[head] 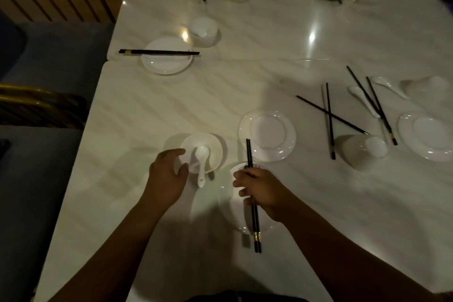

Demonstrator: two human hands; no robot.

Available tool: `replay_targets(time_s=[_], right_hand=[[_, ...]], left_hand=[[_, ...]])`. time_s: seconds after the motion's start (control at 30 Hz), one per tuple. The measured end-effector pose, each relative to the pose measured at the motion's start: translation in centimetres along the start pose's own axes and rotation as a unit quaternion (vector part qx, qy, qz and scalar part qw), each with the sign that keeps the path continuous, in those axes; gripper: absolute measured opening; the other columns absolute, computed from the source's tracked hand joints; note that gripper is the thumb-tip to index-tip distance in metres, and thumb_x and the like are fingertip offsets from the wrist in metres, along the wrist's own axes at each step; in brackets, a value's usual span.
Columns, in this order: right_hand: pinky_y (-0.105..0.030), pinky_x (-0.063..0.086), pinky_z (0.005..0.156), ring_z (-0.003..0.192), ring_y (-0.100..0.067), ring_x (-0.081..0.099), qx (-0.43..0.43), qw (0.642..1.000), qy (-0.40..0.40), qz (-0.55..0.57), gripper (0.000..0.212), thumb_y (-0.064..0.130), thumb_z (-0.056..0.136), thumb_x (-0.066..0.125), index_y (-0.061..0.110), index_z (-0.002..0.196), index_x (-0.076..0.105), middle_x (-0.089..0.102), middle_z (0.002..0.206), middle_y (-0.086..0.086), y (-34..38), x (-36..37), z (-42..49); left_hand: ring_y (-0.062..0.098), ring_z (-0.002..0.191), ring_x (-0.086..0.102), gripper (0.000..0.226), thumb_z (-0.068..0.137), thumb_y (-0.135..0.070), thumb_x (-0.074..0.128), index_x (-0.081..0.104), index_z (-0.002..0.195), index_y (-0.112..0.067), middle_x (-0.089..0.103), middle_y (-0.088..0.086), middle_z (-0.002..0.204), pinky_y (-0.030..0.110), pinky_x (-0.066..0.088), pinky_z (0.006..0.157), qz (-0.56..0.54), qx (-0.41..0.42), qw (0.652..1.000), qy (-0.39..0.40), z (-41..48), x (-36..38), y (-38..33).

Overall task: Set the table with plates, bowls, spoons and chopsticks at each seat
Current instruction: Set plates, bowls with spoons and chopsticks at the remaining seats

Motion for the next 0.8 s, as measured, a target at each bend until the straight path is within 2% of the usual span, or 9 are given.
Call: replay_targets(time_s=[0.1, 0.2, 0.27, 0.33, 0.4, 0.47, 0.57, 0.67, 0.8], right_hand=[[-0.027, 0.048, 0.064, 0.072, -0.015, 0.057, -0.029, 0.999, -0.035, -0.023, 0.017, 0.029, 0.092, 0.057, 0.015, 0.099, 0.066, 0.067, 0.088, -0.002, 1.1, -3.6, -0.7], [-0.030, 0.050, 0.070, 0.076, -0.016, 0.058, -0.041, 0.995, -0.084, -0.021, 0.011, 0.024, 0.093, 0.055, 0.018, 0.094, 0.065, 0.066, 0.093, -0.004, 1.8, -8.2, -1.0], [-0.032, 0.052, 0.070, 0.077, -0.017, 0.058, -0.050, 0.992, -0.104, -0.041, 0.011, 0.022, 0.092, 0.057, 0.017, 0.098, 0.065, 0.065, 0.095, -0.007, 2.0, -11.2, -0.4], [-0.034, 0.053, 0.082, 0.090, -0.017, 0.061, -0.069, 0.983, -0.119, -0.124, 0.024, 0.024, 0.092, 0.058, 0.015, 0.114, 0.062, 0.064, 0.108, -0.004, 2.1, -14.0, 0.8], [-0.030, 0.044, 0.100, 0.112, -0.019, 0.056, -0.099, 0.955, -0.127, -0.247, 0.037, 0.026, 0.092, 0.058, 0.016, 0.128, 0.055, 0.057, 0.127, -0.002, 2.5, -16.3, 2.3], [-0.022, 0.033, 0.104, 0.124, -0.021, 0.049, -0.153, 0.917, -0.117, -0.349, 0.043, 0.023, 0.092, 0.057, 0.017, 0.134, 0.051, 0.050, 0.136, -0.005, 3.4, -17.2, 3.6], [-0.034, 0.027, 0.115, 0.138, -0.024, 0.034, -0.221, 0.847, -0.069, -0.478, 0.050, 0.023, 0.093, 0.053, 0.023, 0.142, 0.041, 0.036, 0.150, -0.006, 4.0, -16.3, 5.2], [-0.046, 0.026, 0.116, 0.144, -0.026, 0.018, -0.207, 0.803, -0.017, -0.558, 0.059, 0.031, 0.093, 0.050, 0.034, 0.147, 0.026, 0.017, 0.158, 0.003, 3.5, -15.0, 6.6], [-0.051, 0.022, 0.113, 0.144, -0.031, 0.015, -0.213, 0.745, -0.003, -0.633, 0.066, 0.034, 0.091, 0.052, 0.027, 0.148, 0.019, 0.011, 0.159, 0.002, 4.0, -15.5, 7.7]], left_hand=[[0.027, 0.116, 0.052, 0.032, 0.088, -0.015, 0.059, 0.059, 0.120, -0.017, 0.055, 0.010, 0.126, 0.035, 0.040, 0.101, 0.004, 0.050, 0.998, -0.024, 0.3, 0.2, -5.0], [0.023, 0.115, 0.053, 0.034, 0.087, -0.013, 0.059, 0.059, 0.120, -0.017, 0.056, 0.007, 0.125, 0.028, 0.037, 0.098, -0.004, 0.097, 0.995, -0.008, 0.6, 2.7, -10.0], [0.023, 0.114, 0.053, 0.035, 0.086, -0.018, 0.058, 0.058, 0.121, -0.017, 0.055, 0.007, 0.124, 0.030, 0.039, 0.099, -0.019, 0.105, 0.994, 0.009, 1.0, 4.9, -12.4], [0.024, 0.115, 0.052, 0.037, 0.086, -0.024, 0.056, 0.057, 0.123, -0.018, 0.054, 0.008, 0.126, 0.035, 0.040, 0.102, -0.014, 0.103, 0.994, 0.031, 1.7, 7.3, -14.3], [0.027, 0.118, 0.051, 0.038, 0.088, -0.021, 0.058, 0.055, 0.126, -0.017, 0.052, 0.011, 0.130, 0.035, 0.037, 0.104, 0.011, 0.076, 0.996, 0.049, 3.1, 9.7, -15.1], [0.029, 0.122, 0.049, 0.041, 0.089, -0.023, 0.059, 0.052, 0.129, -0.018, 0.049, 0.013, 0.134, 0.033, 0.035, 0.105, 0.028, 0.029, 0.997, 0.066, 4.8, 11.6, -15.4], [0.028, 0.121, 0.050, 0.042, 0.090, -0.031, 0.057, 0.049, 0.130, -0.020, 0.049, 0.011, 0.136, 0.029, 0.037, 0.098, 0.019, -0.042, 0.996, 0.078, 7.5, 13.5, -16.0], [0.029, 0.120, 0.051, 0.045, 0.091, -0.032, 0.055, 0.047, 0.133, -0.017, 0.049, 0.012, 0.137, 0.031, 0.038, 0.098, 0.031, -0.090, 0.993, 0.067, 9.7, 14.4, -16.1], [0.032, 0.120, 0.050, 0.046, 0.092, -0.030, 0.052, 0.044, 0.134, -0.012, 0.049, 0.017, 0.135, 0.033, 0.039, 0.098, 0.085, -0.126, 0.986, 0.069, 10.7, 16.0, -15.4]])
Point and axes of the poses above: each hand's wrist, its own z-axis towards the middle knuckle, its own x-axis out of the palm, y = z × x, the point moved 9 cm from there along z, towards the middle knuckle
